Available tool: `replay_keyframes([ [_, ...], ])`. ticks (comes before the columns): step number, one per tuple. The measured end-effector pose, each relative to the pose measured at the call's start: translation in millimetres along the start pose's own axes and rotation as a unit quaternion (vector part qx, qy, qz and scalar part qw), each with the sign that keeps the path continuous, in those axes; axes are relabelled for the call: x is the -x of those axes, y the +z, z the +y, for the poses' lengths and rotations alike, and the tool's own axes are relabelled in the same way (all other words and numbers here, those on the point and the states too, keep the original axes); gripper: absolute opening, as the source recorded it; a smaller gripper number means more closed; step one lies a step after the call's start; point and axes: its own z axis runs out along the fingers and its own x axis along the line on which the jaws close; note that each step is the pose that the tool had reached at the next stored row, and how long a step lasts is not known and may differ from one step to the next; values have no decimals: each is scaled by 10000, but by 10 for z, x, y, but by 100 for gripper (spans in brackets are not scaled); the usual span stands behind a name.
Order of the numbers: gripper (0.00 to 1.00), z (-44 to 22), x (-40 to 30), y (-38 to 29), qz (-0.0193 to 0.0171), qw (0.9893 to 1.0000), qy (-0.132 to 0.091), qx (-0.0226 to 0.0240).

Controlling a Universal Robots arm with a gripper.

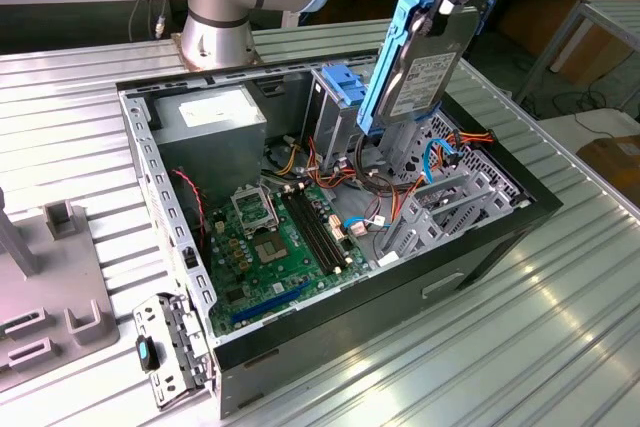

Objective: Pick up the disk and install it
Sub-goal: 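Pick up the disk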

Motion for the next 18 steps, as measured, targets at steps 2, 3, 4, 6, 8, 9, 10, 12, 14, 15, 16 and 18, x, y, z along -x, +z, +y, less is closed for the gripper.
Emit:
replay_keyframes([
  [2,36,0,-1,0,0,10000,0,0],
  [3,36,0,-2,0,0,10000,0,0],
  [4,36,0,-2,0,0,10000,0,0],
  [6,36,0,-3,0,0,10000,0,0],
  [8,36,0,-3,0,0,10000,0,0],
  [9,36,0,-4,0,0,10000,0,0],
  [10,36,0,-5,0,0,10000,0,0],
  [12,36,1,-35,-1,0,10000,0,0],
  [14,36,3,-72,-2,-1,10000,0,0],
  [15,36,3,-79,-2,0,10000,1,0],
  [16,36,3,-101,-3,-1,10000,0,0],
  [18,36,6,-174,-7,1,10000,0,0],
])
